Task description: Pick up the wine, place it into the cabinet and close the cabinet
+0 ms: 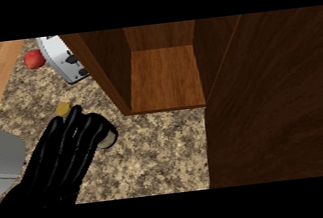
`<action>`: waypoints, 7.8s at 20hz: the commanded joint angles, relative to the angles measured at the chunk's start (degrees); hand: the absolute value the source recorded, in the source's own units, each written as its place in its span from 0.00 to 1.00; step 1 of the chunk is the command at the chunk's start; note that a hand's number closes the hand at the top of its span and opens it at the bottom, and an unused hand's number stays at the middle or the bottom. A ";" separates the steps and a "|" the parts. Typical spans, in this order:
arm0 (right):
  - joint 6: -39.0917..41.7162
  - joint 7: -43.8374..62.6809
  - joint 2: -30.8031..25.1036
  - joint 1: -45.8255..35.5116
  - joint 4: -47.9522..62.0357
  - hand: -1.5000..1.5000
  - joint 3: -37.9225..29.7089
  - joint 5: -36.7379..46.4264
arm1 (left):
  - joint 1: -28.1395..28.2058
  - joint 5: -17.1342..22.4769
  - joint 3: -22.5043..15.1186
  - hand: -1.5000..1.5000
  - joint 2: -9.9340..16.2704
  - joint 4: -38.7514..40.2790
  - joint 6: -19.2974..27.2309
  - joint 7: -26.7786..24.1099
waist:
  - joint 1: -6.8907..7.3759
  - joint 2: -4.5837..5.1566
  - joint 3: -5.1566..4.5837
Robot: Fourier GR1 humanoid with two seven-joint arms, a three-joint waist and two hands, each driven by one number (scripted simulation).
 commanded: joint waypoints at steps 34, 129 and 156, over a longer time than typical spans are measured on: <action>-5.26 13.50 0.21 -7.36 -9.89 0.00 -3.32 -3.11 | -5.24 18.32 32.51 0.00 9.80 14.28 -8.79 4.97 | -0.40 0.05 -0.03; -4.28 16.40 3.19 -11.19 -8.06 0.00 -1.89 1.47 | -14.75 -6.96 31.83 1.00 9.65 91.26 -20.50 -60.07 | 0.65 -0.31 0.01; -1.97 16.14 2.93 -10.65 -7.05 0.00 -4.94 -2.09 | 2.90 -5.56 17.49 1.00 -0.27 31.11 -4.48 -34.03 | -0.06 -0.03 0.04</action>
